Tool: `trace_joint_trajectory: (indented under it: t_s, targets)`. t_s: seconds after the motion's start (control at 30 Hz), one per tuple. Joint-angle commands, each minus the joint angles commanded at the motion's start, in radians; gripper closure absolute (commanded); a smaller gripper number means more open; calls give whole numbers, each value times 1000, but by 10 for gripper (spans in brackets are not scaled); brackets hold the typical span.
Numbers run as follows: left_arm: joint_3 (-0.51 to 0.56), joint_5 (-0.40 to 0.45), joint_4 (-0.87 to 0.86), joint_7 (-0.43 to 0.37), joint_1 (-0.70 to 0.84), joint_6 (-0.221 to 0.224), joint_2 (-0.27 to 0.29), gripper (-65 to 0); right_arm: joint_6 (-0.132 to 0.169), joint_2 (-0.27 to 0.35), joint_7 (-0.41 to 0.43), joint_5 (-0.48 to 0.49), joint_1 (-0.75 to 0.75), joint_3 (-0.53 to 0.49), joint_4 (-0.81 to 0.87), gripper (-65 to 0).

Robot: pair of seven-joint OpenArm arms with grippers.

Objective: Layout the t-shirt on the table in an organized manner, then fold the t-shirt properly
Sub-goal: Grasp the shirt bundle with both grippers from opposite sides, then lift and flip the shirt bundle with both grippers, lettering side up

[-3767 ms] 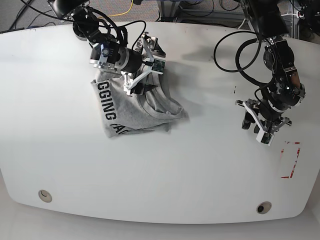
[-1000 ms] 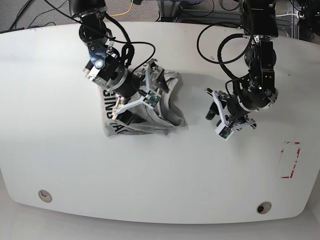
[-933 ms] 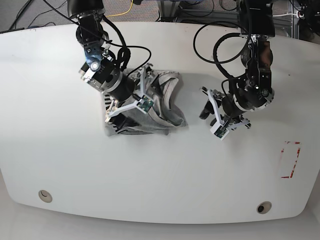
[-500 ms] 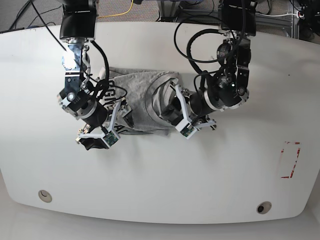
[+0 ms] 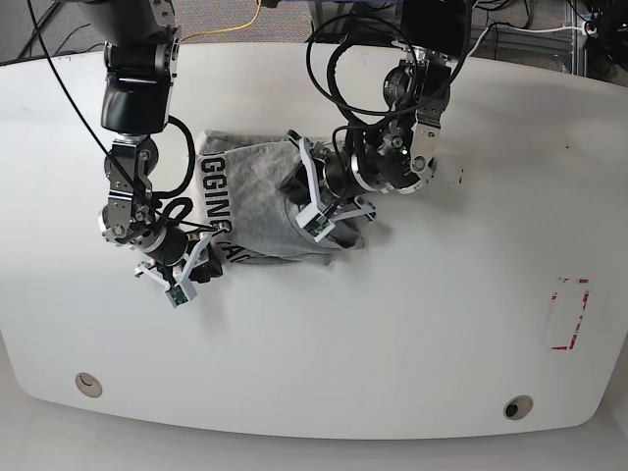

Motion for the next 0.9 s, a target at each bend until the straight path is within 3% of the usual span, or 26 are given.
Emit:
trace_joint_trajectory:
  t_s: [0.23, 0.4, 0.53, 0.73, 0.9]
  targets:
    - [8, 0, -84, 0, -18, 0, -29, -100, 0, -15, 25, 8, -77, 5, -5, -138]
    - [40, -2, -190, 0, -84, -2, -47, -101, 0, -11, 58, 41, -155, 5, 17, -62]
    - [80, -5, -292, -5, -153, -2, -69, -101, 0, -14, 55, 48, -233, 6, 98, -33]
    - [133, -5, -410, -83, -236, -3, -98, -101, 0, -25, 55, 48, -362, 6, 236, -32]
    - [175, -6, -471, -110, -295, -18, -110, -101, 0, -63, 54, 44, -456, 6, 339, -32]
